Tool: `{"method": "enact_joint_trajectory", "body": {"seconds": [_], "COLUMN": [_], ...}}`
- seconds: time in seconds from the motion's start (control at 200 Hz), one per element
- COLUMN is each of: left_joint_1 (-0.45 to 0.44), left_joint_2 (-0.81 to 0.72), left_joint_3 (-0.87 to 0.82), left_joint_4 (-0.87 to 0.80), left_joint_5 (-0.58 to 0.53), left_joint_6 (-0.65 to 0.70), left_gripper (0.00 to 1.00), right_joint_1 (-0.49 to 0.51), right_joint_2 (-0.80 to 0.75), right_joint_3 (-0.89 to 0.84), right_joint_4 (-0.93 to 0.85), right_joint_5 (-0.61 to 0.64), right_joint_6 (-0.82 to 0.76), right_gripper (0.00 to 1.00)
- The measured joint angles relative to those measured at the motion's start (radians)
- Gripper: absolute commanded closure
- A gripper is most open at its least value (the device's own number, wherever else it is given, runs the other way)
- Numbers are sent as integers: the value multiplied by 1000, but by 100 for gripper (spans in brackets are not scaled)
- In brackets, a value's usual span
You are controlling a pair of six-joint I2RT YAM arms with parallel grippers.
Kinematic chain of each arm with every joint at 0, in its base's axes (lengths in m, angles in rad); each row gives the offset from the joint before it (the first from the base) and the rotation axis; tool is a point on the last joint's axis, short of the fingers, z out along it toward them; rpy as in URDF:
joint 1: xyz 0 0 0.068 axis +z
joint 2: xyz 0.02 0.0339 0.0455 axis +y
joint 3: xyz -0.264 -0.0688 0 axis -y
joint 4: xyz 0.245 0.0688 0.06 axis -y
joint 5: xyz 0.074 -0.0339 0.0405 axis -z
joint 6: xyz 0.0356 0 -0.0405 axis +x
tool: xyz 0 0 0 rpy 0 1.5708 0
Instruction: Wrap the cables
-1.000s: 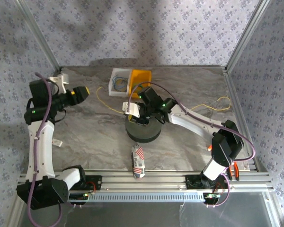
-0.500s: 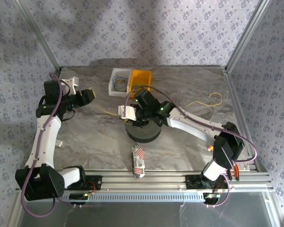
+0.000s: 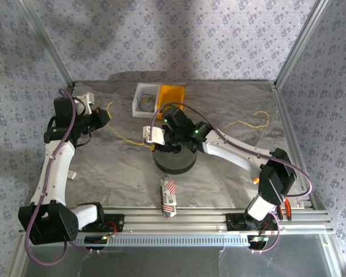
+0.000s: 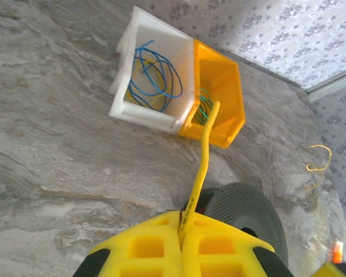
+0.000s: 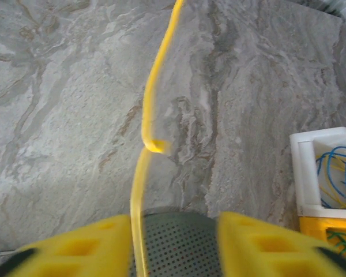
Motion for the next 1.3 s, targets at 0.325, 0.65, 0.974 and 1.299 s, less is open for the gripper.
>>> {"method": "enact_joint_trajectory", "body": {"seconds": [0.325,0.65,0.974,1.299], "left_joint_1": [0,-14,-40,-40], "left_joint_2": [-151,-178,-185,-301], "left_joint_3": [3,3,3,-16], "left_joint_4": [16,48,69,10], "left_joint_5": [-105,-157,-168,-160], "left_joint_6": [-75,-128,-150,-28], "left_gripper": [100,100,96,9], "right_joint_1": [0,103,121,41], "right_joint_2": [6,222,362,318], "right_joint_3": [125,389,492,426], "right_joint_4": [-10,10,-20,-18], "right_joint_5": [-96,-133,-98,-66], "right_joint_6": [57,193,295,270], "right_gripper": [18,21,100,100]}}
